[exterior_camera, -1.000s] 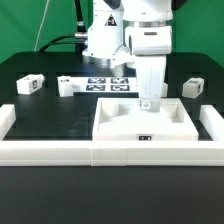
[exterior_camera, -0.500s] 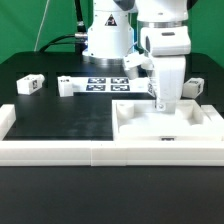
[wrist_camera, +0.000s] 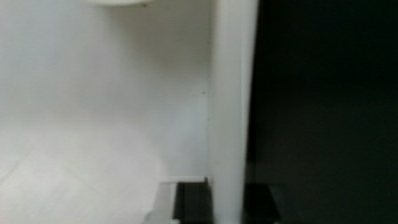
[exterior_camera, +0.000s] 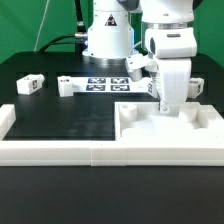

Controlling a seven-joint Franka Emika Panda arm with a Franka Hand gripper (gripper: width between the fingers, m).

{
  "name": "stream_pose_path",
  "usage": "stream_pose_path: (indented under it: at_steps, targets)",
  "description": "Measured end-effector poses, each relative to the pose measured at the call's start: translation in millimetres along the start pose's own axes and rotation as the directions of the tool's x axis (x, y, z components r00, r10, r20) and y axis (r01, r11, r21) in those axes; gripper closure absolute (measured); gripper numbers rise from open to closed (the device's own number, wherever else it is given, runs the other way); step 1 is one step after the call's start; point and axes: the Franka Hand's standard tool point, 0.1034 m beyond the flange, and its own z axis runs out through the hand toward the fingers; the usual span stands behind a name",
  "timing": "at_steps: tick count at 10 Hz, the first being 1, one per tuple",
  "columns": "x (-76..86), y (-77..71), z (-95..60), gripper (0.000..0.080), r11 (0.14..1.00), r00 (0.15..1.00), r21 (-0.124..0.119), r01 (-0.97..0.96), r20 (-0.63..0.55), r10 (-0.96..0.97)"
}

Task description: Assemble one leg

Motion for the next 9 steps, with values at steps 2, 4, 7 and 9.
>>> stream_pose_path:
  at_steps: [2, 4, 7, 9]
  targets:
    - [0.0, 0.0, -0.1, 0.0741, 1.000, 1.000, 0.001, -0.005, 0.001, 0.005]
    - [-0.5, -0.1, 0.2, 0.0629, 1.000, 1.000, 0.002, -0.006, 0.001, 0.006]
    - [-0.8, -0.2, 0.3, 0.0311, 1.000, 1.000, 0.002, -0.006, 0.001, 0.006]
    - [-0.9, -0.2, 0.3, 0.0204, 1.000, 1.000, 0.002, -0.006, 0.001, 0.006]
